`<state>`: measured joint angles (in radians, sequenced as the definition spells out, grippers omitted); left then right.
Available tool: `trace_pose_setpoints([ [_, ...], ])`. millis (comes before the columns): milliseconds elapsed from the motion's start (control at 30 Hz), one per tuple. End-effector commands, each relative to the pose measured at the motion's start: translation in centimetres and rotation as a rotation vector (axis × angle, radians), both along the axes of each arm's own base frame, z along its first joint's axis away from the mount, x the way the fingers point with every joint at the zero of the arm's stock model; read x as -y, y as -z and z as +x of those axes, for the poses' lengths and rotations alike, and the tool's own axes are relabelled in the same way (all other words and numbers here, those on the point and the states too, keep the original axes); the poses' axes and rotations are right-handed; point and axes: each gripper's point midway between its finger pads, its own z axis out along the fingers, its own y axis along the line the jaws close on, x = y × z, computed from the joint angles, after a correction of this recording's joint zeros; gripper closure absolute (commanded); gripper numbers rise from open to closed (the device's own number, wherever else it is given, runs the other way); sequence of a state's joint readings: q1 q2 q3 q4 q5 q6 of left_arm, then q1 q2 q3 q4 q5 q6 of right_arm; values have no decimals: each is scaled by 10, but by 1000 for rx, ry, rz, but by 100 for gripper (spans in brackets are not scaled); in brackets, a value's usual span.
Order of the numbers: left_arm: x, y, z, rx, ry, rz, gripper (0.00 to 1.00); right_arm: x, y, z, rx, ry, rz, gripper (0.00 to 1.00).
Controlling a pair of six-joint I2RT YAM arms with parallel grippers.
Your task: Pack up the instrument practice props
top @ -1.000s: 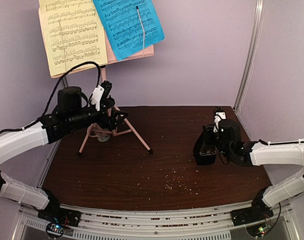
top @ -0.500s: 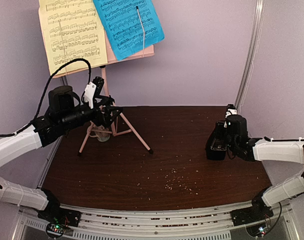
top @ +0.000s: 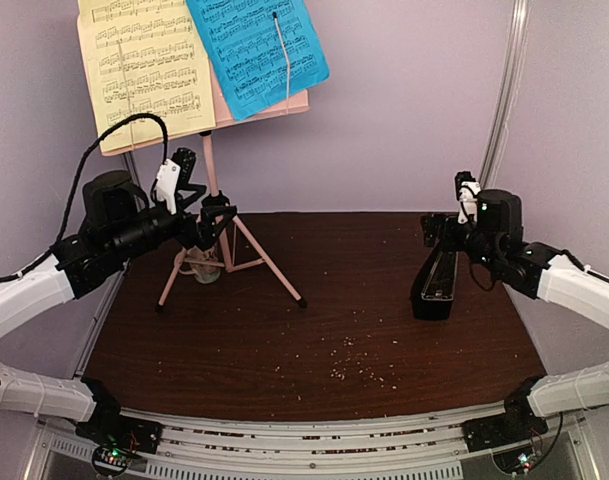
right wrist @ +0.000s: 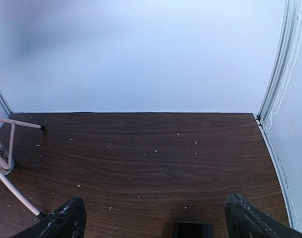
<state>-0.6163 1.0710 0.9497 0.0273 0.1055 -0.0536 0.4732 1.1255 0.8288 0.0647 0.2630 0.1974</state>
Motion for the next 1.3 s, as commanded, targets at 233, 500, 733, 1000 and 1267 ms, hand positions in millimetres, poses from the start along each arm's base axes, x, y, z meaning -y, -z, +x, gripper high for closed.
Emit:
trace_pose_setpoints([
  [233, -27, -16, -18, -73, -74, -18, 2, -42, -67, -69, 21, -350, 341, 0],
  [500, -41, 67, -36, -288, -118, -168, 2, -67, -43, -97, -121, -504, 460, 0],
  [733, -65, 97, -3, -314, -180, -215, 2, -79, -30, -122, -160, -628, 499, 0],
  [1000, -82, 88, 47, -204, -190, -204, 4, -77, -30, -140, -138, -676, 508, 0],
  [1267, -95, 89, 97, -129, -246, -76, 20, -80, -17, -146, -156, -705, 509, 0],
])
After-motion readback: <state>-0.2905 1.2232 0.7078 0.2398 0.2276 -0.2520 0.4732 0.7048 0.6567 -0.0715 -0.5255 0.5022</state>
